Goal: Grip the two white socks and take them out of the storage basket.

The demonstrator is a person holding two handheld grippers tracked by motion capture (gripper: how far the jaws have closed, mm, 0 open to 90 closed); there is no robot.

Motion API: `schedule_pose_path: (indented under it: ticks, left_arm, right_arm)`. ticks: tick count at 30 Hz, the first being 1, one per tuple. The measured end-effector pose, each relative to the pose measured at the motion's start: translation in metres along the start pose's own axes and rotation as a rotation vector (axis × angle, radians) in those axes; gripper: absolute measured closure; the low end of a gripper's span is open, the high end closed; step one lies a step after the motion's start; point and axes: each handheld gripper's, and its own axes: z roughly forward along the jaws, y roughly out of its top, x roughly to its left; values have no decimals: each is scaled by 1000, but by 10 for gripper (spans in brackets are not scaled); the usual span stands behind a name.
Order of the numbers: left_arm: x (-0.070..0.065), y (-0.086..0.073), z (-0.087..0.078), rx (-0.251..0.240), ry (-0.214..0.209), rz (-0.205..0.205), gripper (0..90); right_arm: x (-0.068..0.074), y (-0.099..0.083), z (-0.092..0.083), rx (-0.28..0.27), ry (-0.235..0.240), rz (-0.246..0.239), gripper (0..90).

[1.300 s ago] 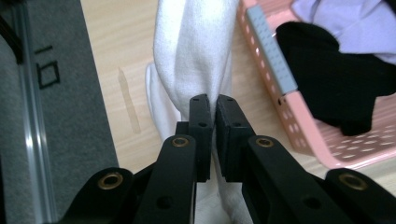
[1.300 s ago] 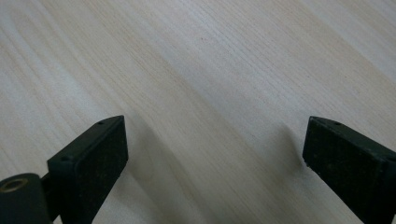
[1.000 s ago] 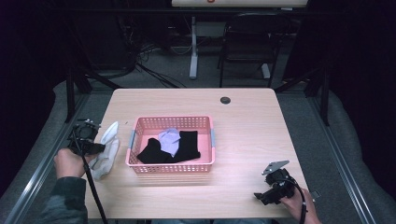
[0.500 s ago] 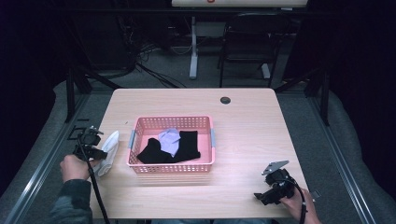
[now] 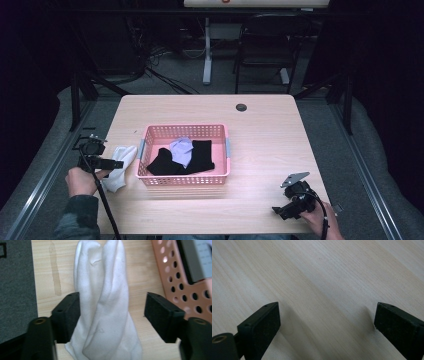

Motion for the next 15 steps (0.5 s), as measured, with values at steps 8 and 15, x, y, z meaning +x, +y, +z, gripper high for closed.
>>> schedule_pose_path:
  ticks: [8, 15]
  left_arm:
    - [-9, -11, -25, -63, -52, 7, 72]
    - [-22, -26, -37, -103, -40, 27, 3]
  right_arm:
    - [-1, 0, 0, -5, 7, 10, 59]
    - [0, 0, 0, -5, 1, 6, 59]
